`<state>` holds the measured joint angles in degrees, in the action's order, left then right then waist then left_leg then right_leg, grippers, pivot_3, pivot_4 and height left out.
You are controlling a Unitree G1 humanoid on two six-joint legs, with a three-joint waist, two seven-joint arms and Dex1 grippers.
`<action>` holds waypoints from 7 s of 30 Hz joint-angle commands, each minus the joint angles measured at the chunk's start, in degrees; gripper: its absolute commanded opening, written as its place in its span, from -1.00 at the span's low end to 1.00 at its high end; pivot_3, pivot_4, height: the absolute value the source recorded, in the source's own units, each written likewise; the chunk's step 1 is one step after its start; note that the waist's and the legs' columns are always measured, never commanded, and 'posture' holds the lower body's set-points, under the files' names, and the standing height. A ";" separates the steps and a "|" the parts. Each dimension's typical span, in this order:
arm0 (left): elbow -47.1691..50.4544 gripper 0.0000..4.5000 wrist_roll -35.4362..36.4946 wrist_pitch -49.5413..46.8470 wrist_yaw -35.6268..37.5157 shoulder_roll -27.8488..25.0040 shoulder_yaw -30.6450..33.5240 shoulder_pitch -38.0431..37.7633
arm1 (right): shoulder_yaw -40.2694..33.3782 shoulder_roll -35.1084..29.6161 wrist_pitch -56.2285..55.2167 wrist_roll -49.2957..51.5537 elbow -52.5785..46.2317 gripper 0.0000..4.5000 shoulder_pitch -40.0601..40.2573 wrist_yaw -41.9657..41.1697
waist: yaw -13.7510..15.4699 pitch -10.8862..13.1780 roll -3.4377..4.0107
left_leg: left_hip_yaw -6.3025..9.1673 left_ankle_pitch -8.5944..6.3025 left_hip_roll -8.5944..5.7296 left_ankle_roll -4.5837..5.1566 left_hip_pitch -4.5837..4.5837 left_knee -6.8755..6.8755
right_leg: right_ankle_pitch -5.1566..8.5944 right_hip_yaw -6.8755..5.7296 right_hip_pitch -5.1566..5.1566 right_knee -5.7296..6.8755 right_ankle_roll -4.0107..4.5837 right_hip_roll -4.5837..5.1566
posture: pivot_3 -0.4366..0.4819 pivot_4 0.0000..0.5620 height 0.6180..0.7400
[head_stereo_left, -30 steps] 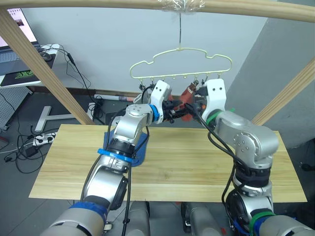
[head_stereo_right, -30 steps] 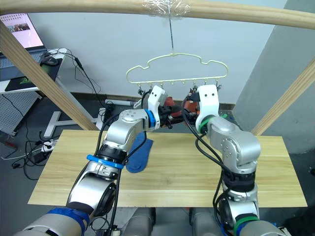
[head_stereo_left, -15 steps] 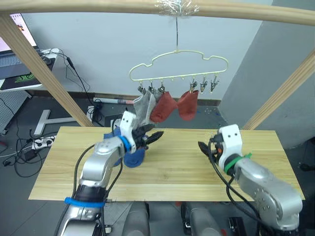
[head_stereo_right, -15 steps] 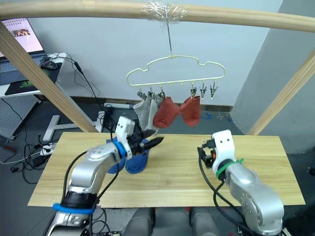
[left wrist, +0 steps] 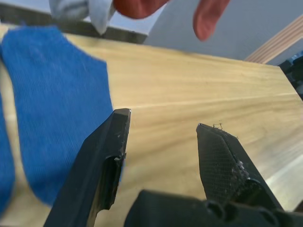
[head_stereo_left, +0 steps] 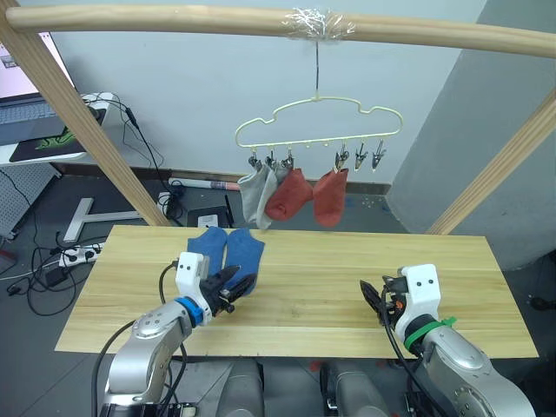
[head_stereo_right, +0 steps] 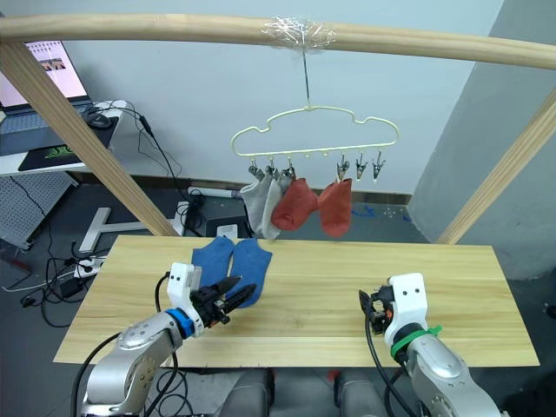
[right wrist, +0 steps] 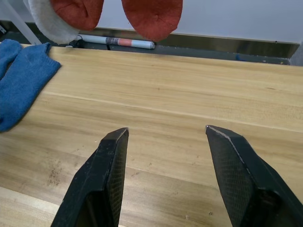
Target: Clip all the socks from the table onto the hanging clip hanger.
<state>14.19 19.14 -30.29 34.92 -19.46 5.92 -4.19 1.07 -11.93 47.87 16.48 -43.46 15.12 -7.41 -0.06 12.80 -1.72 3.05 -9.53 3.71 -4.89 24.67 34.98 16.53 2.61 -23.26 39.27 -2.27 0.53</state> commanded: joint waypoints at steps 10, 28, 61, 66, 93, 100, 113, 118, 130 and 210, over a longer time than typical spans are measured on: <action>3.06 0.16 3.94 -0.83 -2.72 -0.17 1.64 1.98 | -1.42 -0.04 1.14 1.05 -1.29 -0.21 0.11 0.12 | 0.14 -0.07 0.00 | -0.01 -0.01 -0.01 0.00 0.04 -0.08 | -0.01 0.00 0.03 -0.22 0.01 0.00 | 0.17 -0.34 1.00; 3.56 0.16 4.58 -1.65 -3.46 -0.37 0.89 3.65 | -2.73 0.60 4.44 2.64 -2.32 0.99 -0.48 0.24 | 0.13 -0.07 0.00 | -0.01 -0.01 -0.01 0.00 0.04 -0.09 | 0.00 0.00 0.02 -0.23 0.02 0.00 | 0.16 -0.33 1.00; 3.62 0.16 4.67 -2.09 -3.27 -1.03 0.45 4.66 | -2.50 0.67 5.15 2.99 -2.46 0.13 -1.48 1.40 | 0.11 -0.06 0.01 | -0.01 -0.02 0.00 -0.01 0.06 -0.13 | 0.02 0.00 0.01 -0.30 0.07 0.01 | 0.15 -0.31 1.00; 3.74 0.16 4.62 -2.12 -3.44 -0.81 0.23 4.64 | -2.50 0.70 5.10 3.03 -2.37 0.13 -1.45 1.39 | 0.10 -0.06 0.01 | -0.01 -0.02 0.00 -0.02 0.06 -0.14 | 0.03 0.00 0.00 -0.30 0.07 0.01 | 0.15 -0.31 1.00; 4.01 0.16 4.57 -1.97 -3.47 -0.89 -0.12 4.12 | -2.73 0.65 4.98 3.27 -2.65 0.13 -0.53 1.15 | 0.10 -0.05 0.01 | -0.01 -0.04 0.00 -0.04 0.09 -0.19 | 0.07 -0.01 -0.04 -0.34 0.14 0.03 | 0.15 -0.31 1.00; 3.81 0.16 4.53 -1.86 -3.52 -0.83 -0.25 4.22 | -2.72 0.70 5.02 3.28 -2.47 0.13 -0.68 1.16 | 0.09 -0.04 0.01 | -0.01 -0.05 0.00 -0.05 0.10 -0.20 | 0.08 -0.02 -0.05 -0.36 0.15 0.04 | 0.14 -0.29 1.00; 3.59 0.16 4.46 -1.63 -3.73 -0.79 -0.45 4.33 | -2.76 0.69 4.93 3.28 -2.29 0.13 -0.55 1.10 | 0.08 -0.04 0.01 | -0.01 -0.06 0.00 -0.06 0.10 -0.29 | 0.12 -0.03 -0.08 -0.39 0.20 0.05 | 0.14 -0.30 1.00; 3.50 0.16 4.95 -2.23 -3.52 -0.99 -0.48 4.35 | -2.72 0.70 4.92 3.26 -2.25 0.13 -0.59 1.10 | 0.07 -0.04 0.01 | -0.01 -0.06 0.00 -0.06 0.10 -0.30 | 0.12 -0.03 -0.08 -0.40 0.20 0.05 | 0.14 -0.30 1.00; 3.53 0.99 10.43 -8.00 -2.39 -2.51 0.77 5.12 | -2.80 0.65 4.67 3.21 -1.94 0.12 -0.90 1.01 | 0.03 -0.04 0.01 | -0.01 -0.07 0.00 -0.07 0.11 -0.35 | 0.14 -0.04 -0.11 -0.42 0.22 0.05 | 0.14 -0.32 1.00; -3.71 1.00 14.29 -9.27 10.95 -11.89 -2.28 38.39 | -3.92 0.51 -4.04 -3.59 41.67 -0.15 -57.91 -0.29 | 0.15 0.22 0.06 | 0.02 -0.05 -0.01 -0.05 0.15 -0.84 | -0.18 -0.13 -0.27 -0.34 0.03 -0.06 | 0.28 -0.21 1.00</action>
<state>8.46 33.10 -39.71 45.69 -31.03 3.66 34.08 -3.01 -11.09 45.21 13.01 -0.86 -41.40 -7.32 0.09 13.01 -1.66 3.07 -9.59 3.70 -4.94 24.82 34.13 16.35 2.48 -23.54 38.93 -2.24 0.47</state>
